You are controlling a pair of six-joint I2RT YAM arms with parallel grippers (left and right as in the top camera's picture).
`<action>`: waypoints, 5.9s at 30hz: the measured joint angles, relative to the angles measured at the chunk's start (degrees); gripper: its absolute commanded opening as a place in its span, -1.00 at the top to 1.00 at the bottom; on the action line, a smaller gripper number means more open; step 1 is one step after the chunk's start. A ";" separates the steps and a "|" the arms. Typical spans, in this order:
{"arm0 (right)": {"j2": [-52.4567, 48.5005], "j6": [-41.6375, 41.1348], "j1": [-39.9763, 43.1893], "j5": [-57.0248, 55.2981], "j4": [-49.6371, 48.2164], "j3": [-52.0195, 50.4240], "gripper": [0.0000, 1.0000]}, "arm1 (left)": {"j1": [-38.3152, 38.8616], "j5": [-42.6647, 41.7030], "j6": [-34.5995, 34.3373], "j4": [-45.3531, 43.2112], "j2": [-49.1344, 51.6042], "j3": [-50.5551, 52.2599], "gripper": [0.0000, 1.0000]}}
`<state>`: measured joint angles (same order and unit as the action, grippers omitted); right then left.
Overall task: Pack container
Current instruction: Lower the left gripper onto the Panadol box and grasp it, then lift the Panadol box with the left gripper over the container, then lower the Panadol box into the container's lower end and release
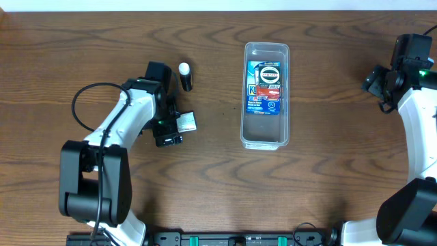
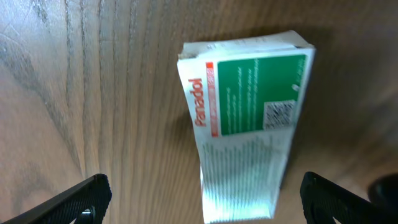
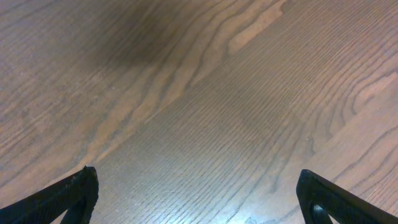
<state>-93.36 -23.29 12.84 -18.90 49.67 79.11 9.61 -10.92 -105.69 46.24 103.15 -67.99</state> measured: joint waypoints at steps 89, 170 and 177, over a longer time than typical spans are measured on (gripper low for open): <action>0.00 0.00 0.00 0.00 0.00 0.00 -0.98 | 0.00 0.61 9.68 -2.14 5.35 -0.42 0.05; 0.00 0.00 0.00 0.00 0.00 -0.02 -0.99 | 40.65 12.61 69.92 -31.89 -1.42 -0.50 -0.15; 0.00 0.00 0.00 0.00 0.00 -0.02 -0.99 | 40.65 12.63 69.94 -31.87 -1.11 -0.50 -0.17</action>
<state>-93.36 -23.29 12.84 -18.90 49.67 79.09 50.26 1.72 -35.75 14.37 102.04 -68.49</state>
